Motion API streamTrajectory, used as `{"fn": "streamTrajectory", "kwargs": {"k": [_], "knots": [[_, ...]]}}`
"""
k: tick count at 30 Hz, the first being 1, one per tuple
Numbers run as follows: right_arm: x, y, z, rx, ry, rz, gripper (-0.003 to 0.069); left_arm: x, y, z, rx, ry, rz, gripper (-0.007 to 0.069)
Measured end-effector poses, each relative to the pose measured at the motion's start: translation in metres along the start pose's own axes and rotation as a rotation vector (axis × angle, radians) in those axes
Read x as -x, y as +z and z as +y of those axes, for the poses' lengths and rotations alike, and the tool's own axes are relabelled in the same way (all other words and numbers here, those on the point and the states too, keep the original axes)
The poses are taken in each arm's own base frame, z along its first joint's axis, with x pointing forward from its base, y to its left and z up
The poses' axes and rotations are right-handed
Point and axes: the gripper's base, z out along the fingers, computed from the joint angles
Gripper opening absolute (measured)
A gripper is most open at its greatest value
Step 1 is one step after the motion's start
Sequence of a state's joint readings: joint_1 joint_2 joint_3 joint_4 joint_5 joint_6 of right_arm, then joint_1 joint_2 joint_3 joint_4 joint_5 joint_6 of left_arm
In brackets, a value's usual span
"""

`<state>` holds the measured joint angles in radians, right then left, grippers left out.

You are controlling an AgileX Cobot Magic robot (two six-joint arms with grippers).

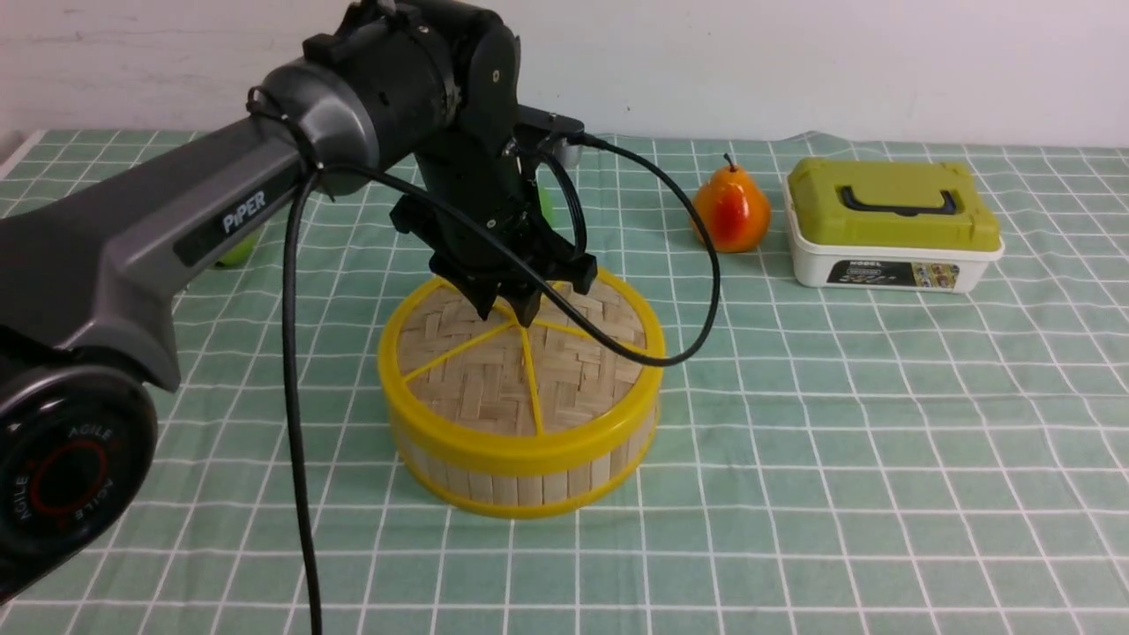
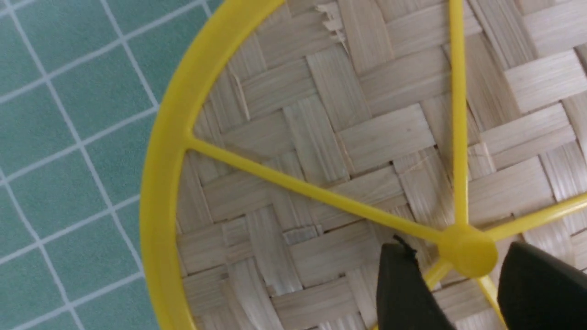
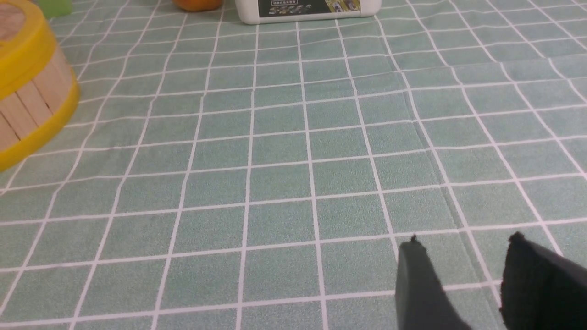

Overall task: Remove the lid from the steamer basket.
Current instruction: Use the left arm to lift the lid of the steamer, then use the left arm to place the steamer lid on the table

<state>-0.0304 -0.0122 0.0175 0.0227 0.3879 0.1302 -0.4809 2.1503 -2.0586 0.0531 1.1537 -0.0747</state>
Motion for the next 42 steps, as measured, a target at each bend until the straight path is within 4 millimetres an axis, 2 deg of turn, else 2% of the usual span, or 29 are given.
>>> {"fn": "streamTrajectory", "kwargs": {"k": [8,13,17,20,25,31,37,42], "knots": [[0.000,0.000,0.000,0.000,0.000,0.000,0.0240,0.000,0.003,0.000,-0.002,-0.001,0.000,0.0260],[0.000,0.000,0.000,0.000,0.000,0.000,0.0240,-0.001,0.015,-0.002,-0.008,-0.003,0.021,0.0258],[0.000,0.000,0.000,0.000,0.000,0.000,0.0240,0.000,0.017,-0.003,-0.019,-0.008,0.022,0.0250],[0.000,0.000,0.000,0.000,0.000,0.000,0.0240,0.000,0.018,-0.003,-0.022,-0.009,0.023,0.0218],[0.000,0.000,0.000,0.000,0.000,0.000,0.0240,0.001,0.018,-0.003,-0.023,-0.010,0.020,0.0112],[0.000,0.000,0.000,0.000,0.000,0.000,0.0241,0.001,0.017,-0.002,-0.014,-0.006,0.019,0.0113],[0.000,0.000,0.000,0.000,0.000,0.000,0.0241,0.005,0.005,-0.001,-0.002,-0.003,0.018,0.0113],[0.000,0.000,0.000,0.000,0.000,0.000,0.0241,0.023,-0.047,0.003,0.019,-0.012,-0.111,0.0113]]}}
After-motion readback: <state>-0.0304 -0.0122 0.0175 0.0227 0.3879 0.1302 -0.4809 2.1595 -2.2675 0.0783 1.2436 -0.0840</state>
